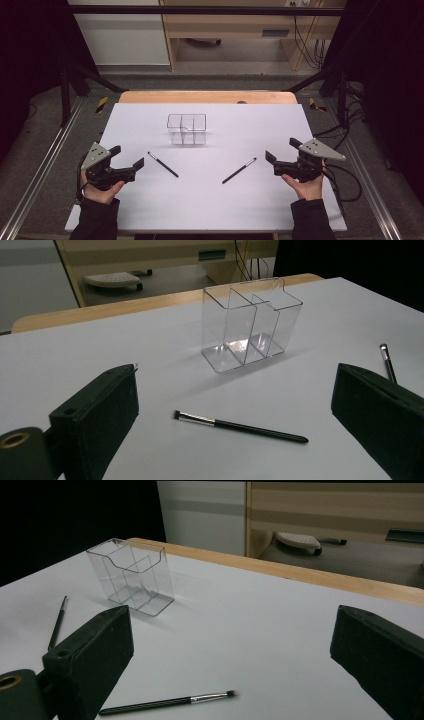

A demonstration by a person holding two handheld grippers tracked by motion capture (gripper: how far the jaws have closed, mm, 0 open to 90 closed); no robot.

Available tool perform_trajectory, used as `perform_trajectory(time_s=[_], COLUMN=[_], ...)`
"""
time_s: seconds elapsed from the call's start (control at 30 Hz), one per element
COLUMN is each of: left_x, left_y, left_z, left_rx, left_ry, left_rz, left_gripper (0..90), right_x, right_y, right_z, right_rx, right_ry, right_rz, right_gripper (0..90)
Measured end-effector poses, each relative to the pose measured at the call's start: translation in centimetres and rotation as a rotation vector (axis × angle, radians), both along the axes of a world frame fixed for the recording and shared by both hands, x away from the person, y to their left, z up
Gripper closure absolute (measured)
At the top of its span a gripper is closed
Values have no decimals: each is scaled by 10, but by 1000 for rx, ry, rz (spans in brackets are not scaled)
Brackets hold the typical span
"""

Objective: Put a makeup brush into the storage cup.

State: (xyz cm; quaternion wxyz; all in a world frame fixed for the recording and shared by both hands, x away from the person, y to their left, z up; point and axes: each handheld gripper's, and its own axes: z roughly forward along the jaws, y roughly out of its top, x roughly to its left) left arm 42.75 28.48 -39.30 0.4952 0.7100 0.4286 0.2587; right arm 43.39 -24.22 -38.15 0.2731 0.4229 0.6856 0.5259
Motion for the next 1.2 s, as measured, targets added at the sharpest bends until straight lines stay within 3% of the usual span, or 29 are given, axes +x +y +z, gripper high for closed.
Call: perform_trajectory(time_s=[0.43,0.83,1.2], left_x=[-3,-3,-2], left_y=[-5,-13,-17], left_z=[-2,-7,-11], left_rx=[16,35,49], left_ry=[6,20,31], left_rz=[-10,-29,-38], left_gripper=[44,44,44], right_x=[-2,-1,10], right_y=[7,26,41], right_z=[-1,-1,-16], right_rx=[-33,-85,-151], right_ry=[37,55,124], right_rz=[0,67,122], right_gripper=[41,42,41])
